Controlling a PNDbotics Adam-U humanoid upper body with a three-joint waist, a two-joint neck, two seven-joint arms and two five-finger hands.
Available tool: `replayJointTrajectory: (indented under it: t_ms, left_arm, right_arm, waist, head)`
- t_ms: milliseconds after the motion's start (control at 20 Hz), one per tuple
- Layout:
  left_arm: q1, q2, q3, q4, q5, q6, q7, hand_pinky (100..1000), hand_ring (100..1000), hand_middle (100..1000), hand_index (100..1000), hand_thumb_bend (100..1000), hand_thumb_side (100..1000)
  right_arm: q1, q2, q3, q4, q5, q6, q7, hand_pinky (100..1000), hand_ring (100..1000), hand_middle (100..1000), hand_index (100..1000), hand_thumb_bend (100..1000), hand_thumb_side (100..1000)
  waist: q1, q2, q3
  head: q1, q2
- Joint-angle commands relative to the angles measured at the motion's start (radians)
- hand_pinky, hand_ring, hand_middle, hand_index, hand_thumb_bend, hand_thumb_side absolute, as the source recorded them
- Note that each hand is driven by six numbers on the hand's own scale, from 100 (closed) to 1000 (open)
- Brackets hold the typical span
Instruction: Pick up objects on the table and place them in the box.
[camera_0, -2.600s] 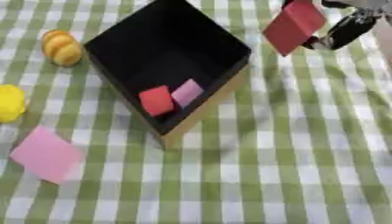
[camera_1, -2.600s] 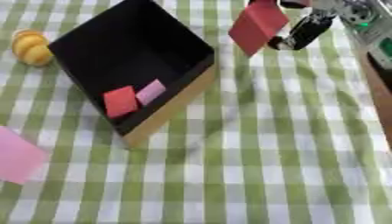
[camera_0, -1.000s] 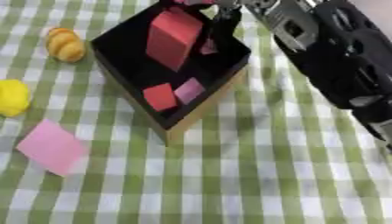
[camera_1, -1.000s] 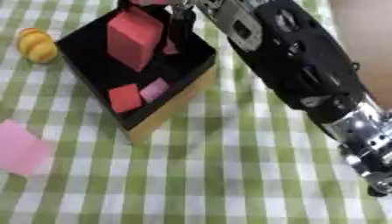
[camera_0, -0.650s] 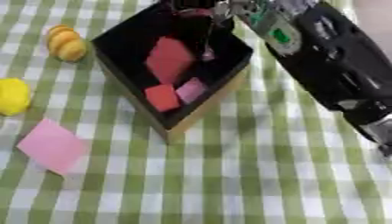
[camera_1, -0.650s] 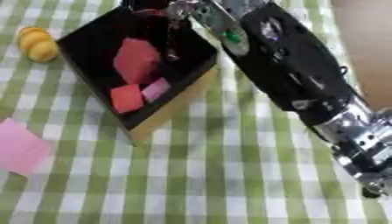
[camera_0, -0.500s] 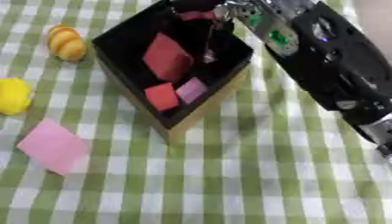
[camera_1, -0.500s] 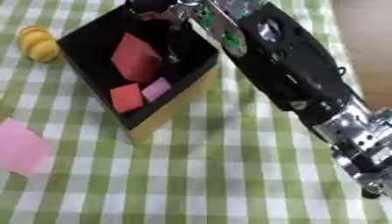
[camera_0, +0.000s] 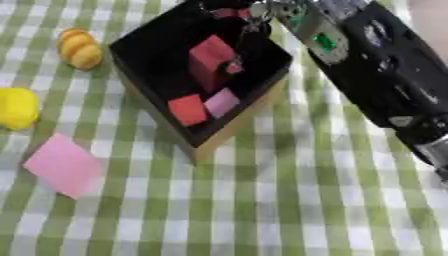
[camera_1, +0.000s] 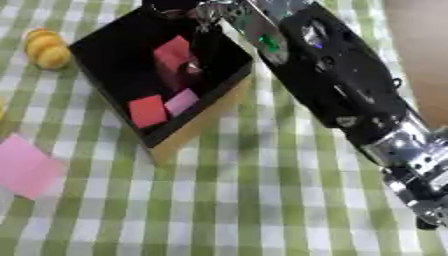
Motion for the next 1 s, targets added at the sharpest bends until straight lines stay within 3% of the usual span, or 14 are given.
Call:
replayJointTrajectory:
  t_ms: [50,250,300,400,650,800,1000]
  left_arm:
    - [-0.001,0.038,0.009,-0.016,-0.002,0.000,0.001,771,745,718,787,772,777]
    - [0.011,0.081,-0.004,-0.016,-0.050,0.027,-0.043,784,752,727,796,784,765]
    - [0.014,0.104,-0.011,-0.016,-0.084,0.032,-0.077,803,763,739,809,768,751]
    - [0.015,0.156,-0.029,-0.016,-0.189,0.029,-0.185,832,780,756,832,744,746]
    - [-0.010,0.282,-0.081,-0.016,-0.439,-0.025,-0.560,900,832,808,893,708,730]
    - [-0.027,0.321,-0.097,-0.016,-0.506,-0.073,-0.718,925,854,817,900,736,696]
    - [-0.052,0.353,-0.117,-0.016,-0.538,-0.125,-0.843,933,859,818,903,726,666]
  right_arm:
    - [-0.006,-0.053,-0.042,-0.088,-0.067,0.041,-0.025,850,840,766,899,378,291]
    - [0.033,-0.140,-0.097,-0.243,-0.180,0.133,-0.073,830,808,732,891,300,301]
    - [0.049,-0.168,-0.111,-0.285,-0.209,0.158,-0.085,824,794,714,890,254,345]
    - [0.093,-0.229,-0.139,-0.367,-0.273,0.213,-0.113,820,783,700,886,215,375]
    - [0.237,-0.364,-0.220,-0.570,-0.403,0.339,-0.211,815,768,684,879,184,390]
    - [0.297,-0.409,-0.264,-0.612,-0.431,0.361,-0.290,811,761,679,875,197,382]
    - [0.355,-0.455,-0.307,-0.618,-0.439,0.349,-0.387,807,754,673,871,209,372]
  waist:
    - [0.009,-0.032,-0.002]
    - [0.009,-0.034,-0.009]
    - [0.009,-0.035,-0.010]
    - [0.007,-0.037,-0.011]
    - [0.006,-0.041,0.002]
    - [0.010,-0.043,-0.002]
    - [0.018,-0.046,-0.017]
  head:
    - [0.030,0.012]
    - [0.086,0.022]
    - [0.095,0.024]
    - [0.105,0.027]
    - [0.102,0.016]
    - [0.101,0.005]
    - [0.075,0.014]
